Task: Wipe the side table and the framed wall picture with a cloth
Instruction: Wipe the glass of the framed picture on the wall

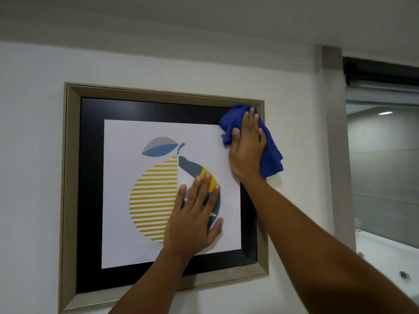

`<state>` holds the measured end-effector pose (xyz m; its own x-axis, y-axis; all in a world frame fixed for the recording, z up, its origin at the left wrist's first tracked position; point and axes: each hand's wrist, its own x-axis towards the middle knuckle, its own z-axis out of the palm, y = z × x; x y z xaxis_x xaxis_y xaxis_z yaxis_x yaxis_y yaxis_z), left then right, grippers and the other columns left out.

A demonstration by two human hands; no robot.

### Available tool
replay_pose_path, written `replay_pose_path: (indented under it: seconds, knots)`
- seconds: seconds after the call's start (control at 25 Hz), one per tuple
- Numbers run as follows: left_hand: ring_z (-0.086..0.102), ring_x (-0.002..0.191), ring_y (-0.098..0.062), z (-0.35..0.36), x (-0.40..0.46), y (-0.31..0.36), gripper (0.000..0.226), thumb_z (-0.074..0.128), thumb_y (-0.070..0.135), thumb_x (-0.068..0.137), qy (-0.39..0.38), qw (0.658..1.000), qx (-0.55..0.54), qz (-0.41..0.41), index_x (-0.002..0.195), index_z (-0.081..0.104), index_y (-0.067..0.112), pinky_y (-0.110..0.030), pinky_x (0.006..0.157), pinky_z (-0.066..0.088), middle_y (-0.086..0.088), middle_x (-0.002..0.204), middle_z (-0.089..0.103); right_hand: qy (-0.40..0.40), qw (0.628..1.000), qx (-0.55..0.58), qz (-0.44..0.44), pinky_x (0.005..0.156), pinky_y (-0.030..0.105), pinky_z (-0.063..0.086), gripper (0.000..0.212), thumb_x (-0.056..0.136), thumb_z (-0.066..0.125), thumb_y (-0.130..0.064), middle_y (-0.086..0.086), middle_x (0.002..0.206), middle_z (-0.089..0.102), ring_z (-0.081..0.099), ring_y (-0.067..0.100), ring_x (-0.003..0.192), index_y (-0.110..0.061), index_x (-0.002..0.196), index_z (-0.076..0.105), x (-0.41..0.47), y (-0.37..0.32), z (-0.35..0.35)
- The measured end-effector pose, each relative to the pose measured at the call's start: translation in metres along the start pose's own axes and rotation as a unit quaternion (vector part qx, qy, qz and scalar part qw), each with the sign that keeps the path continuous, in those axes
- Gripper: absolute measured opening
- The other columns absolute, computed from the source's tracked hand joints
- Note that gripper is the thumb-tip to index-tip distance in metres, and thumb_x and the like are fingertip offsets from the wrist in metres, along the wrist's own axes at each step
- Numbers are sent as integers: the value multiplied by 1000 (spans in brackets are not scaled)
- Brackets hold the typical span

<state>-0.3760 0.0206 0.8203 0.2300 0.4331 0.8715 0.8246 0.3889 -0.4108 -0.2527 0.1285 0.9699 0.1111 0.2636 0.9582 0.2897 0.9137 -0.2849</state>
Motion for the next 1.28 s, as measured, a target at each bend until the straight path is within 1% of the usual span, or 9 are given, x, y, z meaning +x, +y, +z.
replay_pose_path:
  seconds: [0.12,0.4,0.48,0.56,0.64,0.72,0.92,1.16,1.28]
  knots:
    - [13,154,-34,0,0,0,76,34,61,96,5,1000,-4,-1,157,24,15,-55,122,12,-14,166,15,12,1000,24,-12,120,37,16,54,104,32,-27,6,162,27,22,20,150,-10,154,24,-50,12,1]
    - [22,150,-36,-8,0,1,74,28,59,97,-17,1000,-15,7,154,32,13,-56,117,21,-16,164,21,-38,999,-4,-19,109,34,24,55,105,16,-46,-26,162,6,24,11,146,-30,157,6,-241,56,-15]
    - [23,150,-36,-10,0,0,72,28,56,97,-20,1000,-13,7,154,32,12,-56,117,21,-16,164,20,-6,999,-42,-7,103,26,23,55,105,8,-47,-19,159,21,44,25,132,-30,156,-5,-226,50,-14]
    - [22,151,-36,-9,-2,0,71,32,52,96,-24,1000,-14,11,155,30,12,-57,117,21,-16,165,19,-1,999,-35,-14,105,32,28,53,105,7,-48,-18,161,19,50,30,127,-33,155,-6,-204,40,-16]
    - [23,150,-36,-7,-2,0,71,32,53,96,-28,999,-19,9,155,30,12,-57,117,21,-15,165,21,-11,1000,14,-9,108,48,38,51,106,18,-46,-5,159,31,49,31,133,-32,155,14,-170,29,-18]
    - [26,149,-36,-8,-1,0,71,31,55,96,-38,999,-15,6,154,32,14,-58,115,23,-15,163,25,15,999,34,9,102,57,44,50,104,35,-33,18,146,51,54,38,128,-11,148,35,-112,18,-15]
    - [31,147,-37,-11,-1,0,72,40,56,93,-52,999,0,8,152,38,14,-57,112,24,-14,161,29,1,1000,-27,-10,112,44,30,47,102,42,-21,12,153,42,36,28,144,-5,146,41,11,-8,-7]
    - [26,149,-37,-6,-3,1,71,32,55,96,-23,1000,-5,12,154,32,14,-56,117,18,-15,162,26,37,999,-29,2,107,51,41,50,100,40,-24,13,147,51,51,31,133,-11,149,35,-94,22,-11]
    - [19,152,-36,-3,-5,0,74,39,52,94,-15,1000,-11,16,154,31,12,-56,121,15,-16,164,22,-4,997,-75,-20,116,34,25,54,106,16,-41,5,150,41,44,24,134,-28,157,5,-197,34,-19]
